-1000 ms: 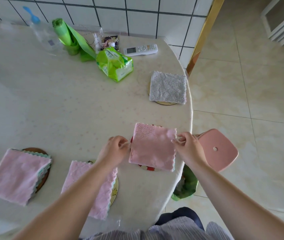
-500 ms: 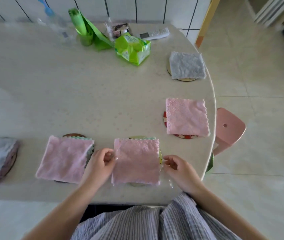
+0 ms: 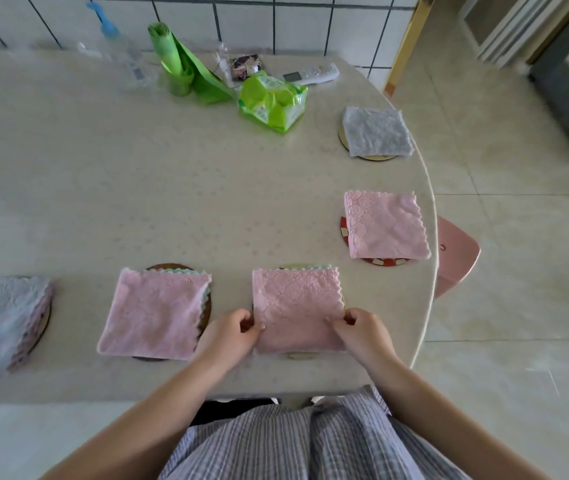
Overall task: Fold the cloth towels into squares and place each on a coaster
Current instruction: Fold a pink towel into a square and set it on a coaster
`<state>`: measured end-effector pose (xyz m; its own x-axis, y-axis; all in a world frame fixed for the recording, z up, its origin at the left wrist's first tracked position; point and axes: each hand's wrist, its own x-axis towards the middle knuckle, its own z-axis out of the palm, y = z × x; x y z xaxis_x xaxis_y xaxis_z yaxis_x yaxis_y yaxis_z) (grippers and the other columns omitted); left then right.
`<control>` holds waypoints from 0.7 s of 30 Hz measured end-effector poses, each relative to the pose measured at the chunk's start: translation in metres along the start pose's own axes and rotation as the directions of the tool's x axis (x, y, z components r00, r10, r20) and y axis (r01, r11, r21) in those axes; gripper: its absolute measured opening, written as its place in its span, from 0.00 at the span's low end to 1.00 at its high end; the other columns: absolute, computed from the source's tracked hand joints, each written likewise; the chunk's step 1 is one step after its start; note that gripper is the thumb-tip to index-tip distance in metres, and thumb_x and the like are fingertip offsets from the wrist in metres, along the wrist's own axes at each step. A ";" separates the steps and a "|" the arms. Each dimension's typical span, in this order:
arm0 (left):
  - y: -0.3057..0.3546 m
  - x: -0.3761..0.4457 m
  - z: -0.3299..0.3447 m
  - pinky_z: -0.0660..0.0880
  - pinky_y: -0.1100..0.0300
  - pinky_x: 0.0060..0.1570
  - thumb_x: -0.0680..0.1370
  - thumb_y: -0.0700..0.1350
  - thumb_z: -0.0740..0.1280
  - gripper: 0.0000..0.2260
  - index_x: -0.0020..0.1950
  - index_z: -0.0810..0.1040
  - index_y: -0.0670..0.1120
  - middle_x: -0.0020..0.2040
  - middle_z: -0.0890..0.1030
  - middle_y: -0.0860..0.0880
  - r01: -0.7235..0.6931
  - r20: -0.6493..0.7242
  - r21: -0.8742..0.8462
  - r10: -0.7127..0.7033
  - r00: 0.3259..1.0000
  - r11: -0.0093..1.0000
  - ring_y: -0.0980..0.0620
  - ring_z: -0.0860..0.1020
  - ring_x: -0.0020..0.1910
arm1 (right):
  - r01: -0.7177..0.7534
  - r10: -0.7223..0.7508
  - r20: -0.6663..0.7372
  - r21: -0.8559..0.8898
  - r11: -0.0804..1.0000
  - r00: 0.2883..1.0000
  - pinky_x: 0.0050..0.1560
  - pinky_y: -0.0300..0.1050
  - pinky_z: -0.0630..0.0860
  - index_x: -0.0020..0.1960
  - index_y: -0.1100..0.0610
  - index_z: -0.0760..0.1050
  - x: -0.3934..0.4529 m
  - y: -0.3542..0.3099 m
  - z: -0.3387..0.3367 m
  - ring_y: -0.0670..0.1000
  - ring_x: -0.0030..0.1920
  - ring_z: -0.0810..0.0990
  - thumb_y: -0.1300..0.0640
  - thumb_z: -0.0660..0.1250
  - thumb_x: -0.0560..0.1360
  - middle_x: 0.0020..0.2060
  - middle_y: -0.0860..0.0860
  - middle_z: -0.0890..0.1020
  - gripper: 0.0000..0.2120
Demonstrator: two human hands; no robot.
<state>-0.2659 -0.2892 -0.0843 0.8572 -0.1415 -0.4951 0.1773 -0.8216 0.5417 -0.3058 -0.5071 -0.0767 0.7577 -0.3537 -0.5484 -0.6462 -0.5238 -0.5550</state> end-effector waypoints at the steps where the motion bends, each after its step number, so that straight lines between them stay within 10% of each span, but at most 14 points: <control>1: 0.002 0.000 0.000 0.68 0.58 0.35 0.76 0.53 0.65 0.09 0.37 0.72 0.51 0.32 0.76 0.53 -0.006 -0.003 -0.010 0.006 1.000 1.000 0.51 0.76 0.37 | -0.015 0.015 -0.004 0.043 0.999 1.000 0.28 0.43 0.58 0.28 0.53 0.63 0.000 0.001 0.000 0.48 0.27 0.65 0.51 0.65 0.74 0.24 0.47 0.66 0.19; 13: 0.011 0.000 0.006 0.65 0.61 0.29 0.75 0.52 0.67 0.13 0.33 0.68 0.51 0.31 0.73 0.53 -0.039 -0.038 0.008 0.039 0.998 0.999 0.56 0.71 0.31 | -0.009 0.003 0.041 0.135 0.991 0.999 0.31 0.44 0.61 0.34 0.55 0.69 0.003 0.007 -0.008 0.48 0.31 0.69 0.51 0.65 0.74 0.28 0.48 0.71 0.13; 18: 0.014 -0.001 0.004 0.76 0.54 0.47 0.73 0.52 0.69 0.17 0.59 0.70 0.49 0.48 0.79 0.52 -0.003 -0.047 -0.108 -0.002 0.999 0.994 0.52 0.78 0.46 | 0.043 -0.053 0.061 0.156 0.987 0.997 0.35 0.41 0.68 0.51 0.51 0.71 0.004 0.007 -0.015 0.46 0.40 0.76 0.49 0.65 0.74 0.40 0.46 0.77 0.09; 21: 0.020 -0.001 0.003 0.77 0.53 0.50 0.74 0.46 0.67 0.27 0.70 0.59 0.55 0.52 0.79 0.51 -0.043 -0.056 -0.190 0.033 0.998 0.981 0.52 0.79 0.48 | 0.144 -0.159 0.067 0.188 0.972 0.985 0.32 0.38 0.69 0.69 0.42 0.59 0.008 0.007 -0.020 0.47 0.38 0.78 0.55 0.64 0.75 0.40 0.46 0.79 0.27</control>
<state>-0.2642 -0.3074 -0.0748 0.8885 -0.1370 -0.4379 0.2288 -0.6949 0.6818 -0.3028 -0.5293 -0.0724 0.8431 -0.2134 -0.4937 -0.5357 -0.4143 -0.7358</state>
